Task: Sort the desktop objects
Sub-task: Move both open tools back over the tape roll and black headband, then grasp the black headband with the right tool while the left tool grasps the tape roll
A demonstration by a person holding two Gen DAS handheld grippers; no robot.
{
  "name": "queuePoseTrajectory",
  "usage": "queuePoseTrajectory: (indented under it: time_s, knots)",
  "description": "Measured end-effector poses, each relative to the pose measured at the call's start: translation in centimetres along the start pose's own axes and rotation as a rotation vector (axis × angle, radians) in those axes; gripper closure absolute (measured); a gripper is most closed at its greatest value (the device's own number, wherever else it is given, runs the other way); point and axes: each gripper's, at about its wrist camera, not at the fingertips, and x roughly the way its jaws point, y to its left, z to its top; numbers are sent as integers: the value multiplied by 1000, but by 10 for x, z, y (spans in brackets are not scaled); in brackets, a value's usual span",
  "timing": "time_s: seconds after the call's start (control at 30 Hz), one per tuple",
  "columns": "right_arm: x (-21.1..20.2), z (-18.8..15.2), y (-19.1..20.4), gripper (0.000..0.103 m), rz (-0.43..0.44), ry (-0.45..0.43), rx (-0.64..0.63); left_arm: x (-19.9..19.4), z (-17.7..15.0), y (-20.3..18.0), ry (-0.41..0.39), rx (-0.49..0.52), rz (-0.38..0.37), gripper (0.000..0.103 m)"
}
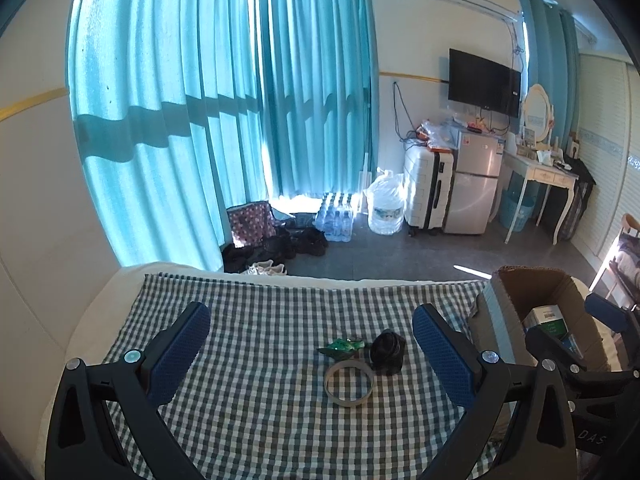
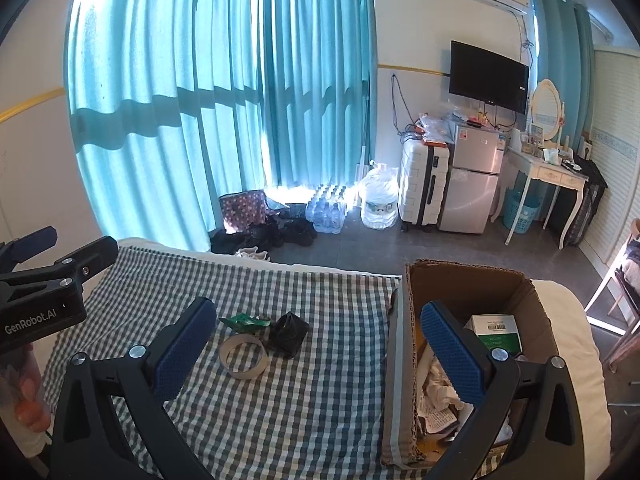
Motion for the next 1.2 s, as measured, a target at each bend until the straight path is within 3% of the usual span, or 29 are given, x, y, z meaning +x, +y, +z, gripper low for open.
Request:
queuePoseTrajectory:
  time_s: [0.2,0.87,1.2]
  knots:
    - [25,-7,0,0,15,32,-2,24,-9,-2,20,10,7,0]
    - [131,-24,4,0,13,150,-5,148,-58,12,217,-4,5,0]
    - [176,-40,-3,2,12,197,33,194,-80,16,272,-18,-16,0]
